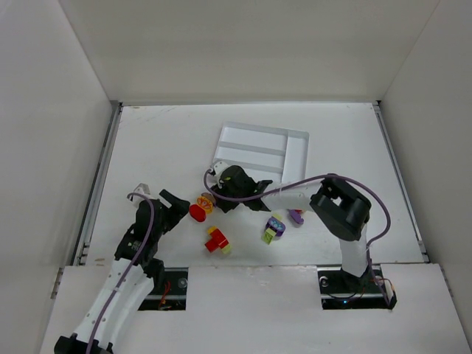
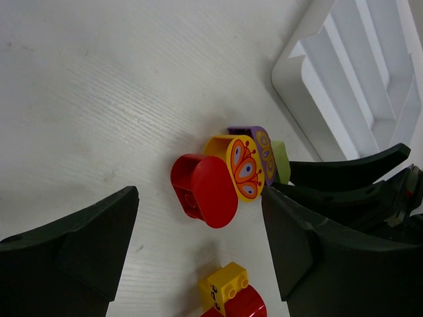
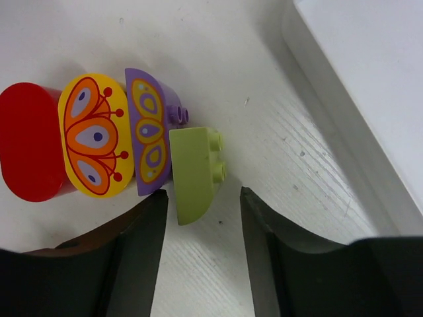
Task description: Sort the legos into containers by color
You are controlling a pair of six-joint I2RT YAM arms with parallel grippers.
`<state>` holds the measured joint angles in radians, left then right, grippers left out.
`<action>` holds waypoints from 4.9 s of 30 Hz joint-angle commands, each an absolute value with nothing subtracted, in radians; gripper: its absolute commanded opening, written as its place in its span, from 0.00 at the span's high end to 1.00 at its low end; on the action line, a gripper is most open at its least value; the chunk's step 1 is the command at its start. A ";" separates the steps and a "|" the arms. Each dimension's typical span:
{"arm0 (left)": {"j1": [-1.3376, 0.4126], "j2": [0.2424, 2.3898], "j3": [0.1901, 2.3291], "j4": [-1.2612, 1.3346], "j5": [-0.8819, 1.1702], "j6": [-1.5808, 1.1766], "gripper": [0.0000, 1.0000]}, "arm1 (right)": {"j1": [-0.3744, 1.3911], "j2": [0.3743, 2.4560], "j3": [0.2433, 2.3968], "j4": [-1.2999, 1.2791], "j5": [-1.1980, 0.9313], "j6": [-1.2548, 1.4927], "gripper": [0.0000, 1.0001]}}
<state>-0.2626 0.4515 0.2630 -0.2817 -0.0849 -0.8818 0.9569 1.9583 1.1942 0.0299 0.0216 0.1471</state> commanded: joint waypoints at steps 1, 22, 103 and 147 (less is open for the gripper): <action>-0.271 0.449 0.250 -0.319 -0.042 -0.934 0.26 | 0.961 1.979 1.246 0.077 -0.005 0.124 0.52; -0.364 0.429 0.157 -0.016 0.019 -1.186 0.08 | 0.995 1.793 1.097 0.196 0.126 0.265 0.76; -0.785 0.644 0.210 0.506 -0.319 -1.115 0.96 | 0.687 1.359 0.841 0.086 0.428 0.480 0.77; -0.769 0.951 0.233 1.115 0.147 -1.198 0.90 | 0.705 1.060 0.606 0.615 -0.357 0.791 0.10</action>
